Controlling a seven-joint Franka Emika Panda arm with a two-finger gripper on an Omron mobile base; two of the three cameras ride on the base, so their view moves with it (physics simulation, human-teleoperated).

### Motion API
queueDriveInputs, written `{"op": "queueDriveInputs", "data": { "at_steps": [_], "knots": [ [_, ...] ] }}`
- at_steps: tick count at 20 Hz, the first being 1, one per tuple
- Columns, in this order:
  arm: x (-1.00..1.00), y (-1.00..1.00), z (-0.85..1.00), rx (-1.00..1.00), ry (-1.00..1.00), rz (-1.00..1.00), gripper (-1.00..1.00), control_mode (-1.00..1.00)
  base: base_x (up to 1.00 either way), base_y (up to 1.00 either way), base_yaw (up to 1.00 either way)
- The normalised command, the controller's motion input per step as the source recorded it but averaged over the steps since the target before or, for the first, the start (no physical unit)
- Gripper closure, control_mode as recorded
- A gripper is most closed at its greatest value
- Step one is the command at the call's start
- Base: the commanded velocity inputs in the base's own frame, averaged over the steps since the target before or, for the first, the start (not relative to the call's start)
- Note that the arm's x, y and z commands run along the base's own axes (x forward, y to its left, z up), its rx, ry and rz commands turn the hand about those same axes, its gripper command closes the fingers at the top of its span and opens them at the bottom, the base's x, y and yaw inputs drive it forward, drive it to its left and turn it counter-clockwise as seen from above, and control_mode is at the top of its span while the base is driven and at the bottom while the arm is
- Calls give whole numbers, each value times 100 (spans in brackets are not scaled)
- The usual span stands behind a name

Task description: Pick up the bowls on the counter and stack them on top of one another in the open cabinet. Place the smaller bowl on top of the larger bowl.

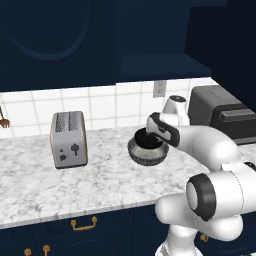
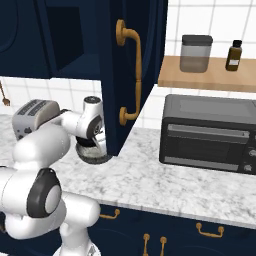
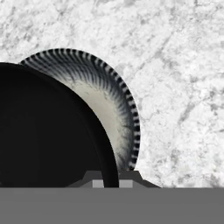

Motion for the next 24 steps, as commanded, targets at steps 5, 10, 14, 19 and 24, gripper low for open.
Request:
{"op": "queueDriveInputs", "data": {
  "at_steps": [5, 10, 14, 19, 24],
  "knots": [
    [8, 0, -23, 0, 0, 0, 100, -100, 0, 0, 0],
    [5, 3, -19, 0, 0, 0, 100, -100, 0, 0, 0],
    [3, 0, -14, 0, 0, 0, 100, -100, 0, 0, 0],
    [1, 0, -14, 0, 0, 0, 100, -100, 0, 0, 0],
    [4, 0, -8, 0, 1, 0, 100, -100, 0, 0, 0]
  ]
}}
